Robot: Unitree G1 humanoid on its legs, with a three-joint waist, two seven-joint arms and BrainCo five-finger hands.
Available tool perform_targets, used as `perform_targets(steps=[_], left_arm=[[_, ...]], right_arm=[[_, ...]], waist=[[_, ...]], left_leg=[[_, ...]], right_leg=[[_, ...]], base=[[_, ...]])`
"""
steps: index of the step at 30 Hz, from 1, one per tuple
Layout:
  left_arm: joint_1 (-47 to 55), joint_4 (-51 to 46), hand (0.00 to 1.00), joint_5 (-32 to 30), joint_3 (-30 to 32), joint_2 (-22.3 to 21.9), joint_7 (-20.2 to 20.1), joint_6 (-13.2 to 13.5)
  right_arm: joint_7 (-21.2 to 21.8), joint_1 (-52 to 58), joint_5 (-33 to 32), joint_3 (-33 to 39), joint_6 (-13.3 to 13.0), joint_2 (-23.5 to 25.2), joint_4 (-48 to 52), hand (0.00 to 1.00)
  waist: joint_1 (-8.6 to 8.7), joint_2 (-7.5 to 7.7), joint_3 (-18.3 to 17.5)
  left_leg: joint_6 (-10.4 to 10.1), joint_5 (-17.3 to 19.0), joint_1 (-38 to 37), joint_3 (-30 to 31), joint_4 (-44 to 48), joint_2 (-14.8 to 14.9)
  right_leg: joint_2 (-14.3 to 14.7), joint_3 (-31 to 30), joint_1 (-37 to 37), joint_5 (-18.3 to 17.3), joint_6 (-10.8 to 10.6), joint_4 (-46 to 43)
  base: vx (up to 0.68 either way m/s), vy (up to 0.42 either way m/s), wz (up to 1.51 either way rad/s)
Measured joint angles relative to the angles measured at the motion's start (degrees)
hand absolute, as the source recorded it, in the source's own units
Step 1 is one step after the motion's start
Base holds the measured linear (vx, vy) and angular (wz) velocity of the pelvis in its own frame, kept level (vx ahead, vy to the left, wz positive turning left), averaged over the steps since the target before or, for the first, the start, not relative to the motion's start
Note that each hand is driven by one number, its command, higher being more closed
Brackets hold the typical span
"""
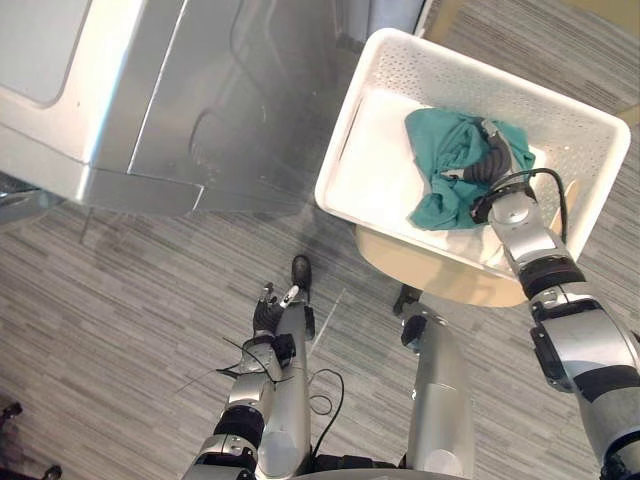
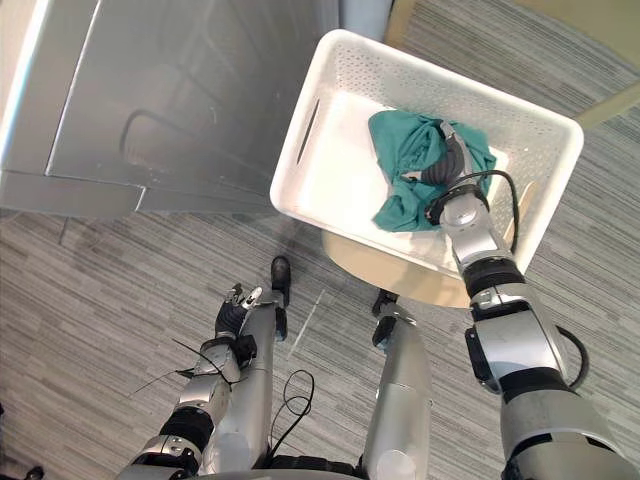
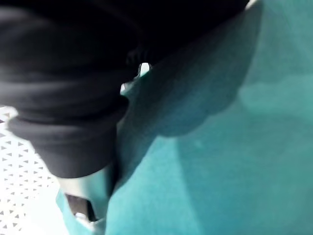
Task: Pick up the laundry basket with both hands and put the clothes into the washing machine.
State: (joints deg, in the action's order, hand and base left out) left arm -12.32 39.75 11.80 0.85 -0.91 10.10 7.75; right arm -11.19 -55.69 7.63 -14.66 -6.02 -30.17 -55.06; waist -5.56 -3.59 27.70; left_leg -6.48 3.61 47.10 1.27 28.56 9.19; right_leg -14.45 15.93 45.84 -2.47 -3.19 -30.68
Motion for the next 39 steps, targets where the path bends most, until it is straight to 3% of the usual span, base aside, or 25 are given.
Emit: perform_targets(steps=[3, 10, 15, 20, 22, 24, 26, 27, 28, 30, 34, 36, 37, 39], left_arm=[[-0.1, -0.5, 0.0, 0.0, 1.4, -0.2, 0.0, 0.0], [-1.4, 0.6, 0.0, 2.7, 2.0, -0.7, 0.3, -1.3], [-1.1, 0.2, 0.0, 4.8, 1.6, -1.0, 0.3, -1.2], [2.7, 0.3, 0.0, 7.2, 1.3, 0.3, -0.1, -1.1], [6.2, 3.4, 0.0, 9.4, 3.3, 2.0, -1.1, -1.1], [9.0, 6.7, 0.0, 12.0, 7.2, 3.6, -2.3, -1.4], [10.8, 8.1, 0.0, 15.0, 11.0, 4.8, -2.5, -2.4], [12.4, 8.1, 0.0, 18.8, 16.6, 6.3, -2.4, -3.2], [12.6, 7.7, 0.0, 20.0, 19.4, 6.8, -2.4, -3.5], [13.8, 1.2, 0.0, 24.2, 29.0, 9.1, -0.8, -3.5], [12.5, -19.9, 0.0, 23.8, 38.7, 12.4, 3.3, -3.1], [11.1, -38.8, 0.0, 16.6, 40.4, 12.4, 8.2, 0.2], [10.6, -42.3, 0.0, 15.0, 40.3, 12.3, 9.2, 0.9], [8.3, -51.6, 0.0, 4.6, 38.1, 12.1, 13.2, 1.6]], right_arm=[[0.0, -0.9, 2.5, 0.0, 0.0, -0.2, -1.1, 1.0], [0.1, 5.1, -0.7, 3.0, 1.9, 2.8, -3.3, 1.0], [1.4, 14.3, -5.2, 11.7, 6.6, 4.9, -3.0, 1.0], [0.8, 19.3, -9.0, 22.5, 8.9, 3.1, 4.6, 1.0], [-1.0, 21.2, -10.7, 26.8, 8.6, 2.3, 15.2, 1.0], [-1.7, 22.0, -12.9, 28.7, 7.3, 2.2, 20.6, 1.0], [-2.7, 22.6, -14.4, 30.4, 6.1, 1.6, 23.1, 1.0], [-3.7, 23.3, -15.2, 32.3, 6.1, 0.6, 24.9, 1.0], [-3.9, 24.2, -15.6, 33.2, 6.1, 0.3, 26.3, 1.0], [-4.6, 26.6, -15.5, 35.3, 6.0, 0.4, 31.3, 1.0], [-5.1, 26.9, -15.2, 38.3, 6.0, 0.5, 35.0, 1.0], [-5.2, 28.1, -12.9, 39.7, 5.8, 0.6, 40.4, 1.0], [-5.2, 28.2, -12.2, 39.6, 5.6, 0.7, 41.4, 1.0], [-5.2, 28.2, -11.5, 39.4, 4.6, 1.6, 44.1, 1.0]], waist=[[0.03, 0.01, 0.0], [-0.02, 0.24, -0.1], [-0.03, 0.49, -0.3], [0.51, 0.94, -0.6], [1.3, 2.25, -3.5], [1.47, 3.97, -7.4], [1.6, 4.64, -10.2], [1.74, 5.29, -13.8], [1.6, 5.39, -15.2], [1.61, 5.43, -19.3], [1.59, 5.43, -23.2], [1.62, 4.79, -24.6], [1.68, 4.57, -25.0], [1.68, 3.56, -26.0]], left_leg=[[-0.3, 0.2, 0.7, -0.1, 0.1, 0.4], [-0.3, -0.3, -2.1, 0.2, -0.1, 0.8], [-0.2, -0.2, -9.6, -0.6, -1.5, 0.9], [-0.2, -0.3, -20.0, -2.6, -5.8, 0.8], [-0.5, -0.6, -25.4, -4.2, -9.2, 0.9], [-0.5, -1.4, -29.2, -6.2, -13.0, 1.2], [-0.7, -2.0, -32.2, -6.8, -16.0, 1.0], [-1.1, -3.0, -35.4, -7.0, -19.9, 1.0], [-1.2, -3.3, -36.4, -7.1, -21.0, 1.1], [-1.2, -3.7, -40.3, -7.3, -23.8, 1.1], [-1.2, -3.7, -43.5, -7.3, -24.9, 0.4], [-1.2, -3.7, -46.3, -7.3, -26.6, 0.0], [-1.2, -3.7, -46.8, -7.4, -26.8, -0.1], [-1.2, -3.6, -49.4, -7.8, -27.5, -0.3]], right_leg=[[0.0, 0.3, 0.5, 0.0, 0.0, 0.0], [0.3, 1.7, -3.7, 0.0, 0.1, 1.2], [0.3, 2.9, -12.3, -0.2, -0.2, 3.5], [0.5, 2.8, -21.4, -0.1, -0.8, 6.8], [0.9, 2.2, -25.4, -0.1, -1.5, 9.2], [1.7, 1.0, -27.4, 0.3, -2.1, 12.0], [2.5, 0.9, -29.8, 1.2, -2.2, 14.9], [3.5, 0.9, -32.5, 2.5, -2.0, 18.6], [3.9, 0.9, -33.6, 3.0, -2.1, 20.0], [5.3, 1.0, -38.4, 4.6, -2.4, 25.3], [5.5, 1.0, -43.4, 6.1, -3.1, 30.5], [5.4, 0.9, -45.8, 6.1, -3.2, 31.6], [5.3, 0.8, -46.3, 6.1, -3.2, 31.8], [5.3, -0.3, -48.0, 6.1, -3.2, 32.0]], base=[[0.01, 0.001, 0.01], [0.07, 0.009, 0.07], [0.08, 0.011, 0.12], [0.0, 0.001, -0.04], [0.04, -0.006, -0.17], [0.13, -0.006, -0.34], [0.17, 0.016, -0.25], [0.15, 0.026, -0.15], [0.24, 0.013, -0.14], [0.21, 0.001, -0.09], [0.14, 0.005, -0.01], [0.1, 0.003, 0.01], [0.06, 0.011, -0.11], [0.02, 0.004, -0.19]])
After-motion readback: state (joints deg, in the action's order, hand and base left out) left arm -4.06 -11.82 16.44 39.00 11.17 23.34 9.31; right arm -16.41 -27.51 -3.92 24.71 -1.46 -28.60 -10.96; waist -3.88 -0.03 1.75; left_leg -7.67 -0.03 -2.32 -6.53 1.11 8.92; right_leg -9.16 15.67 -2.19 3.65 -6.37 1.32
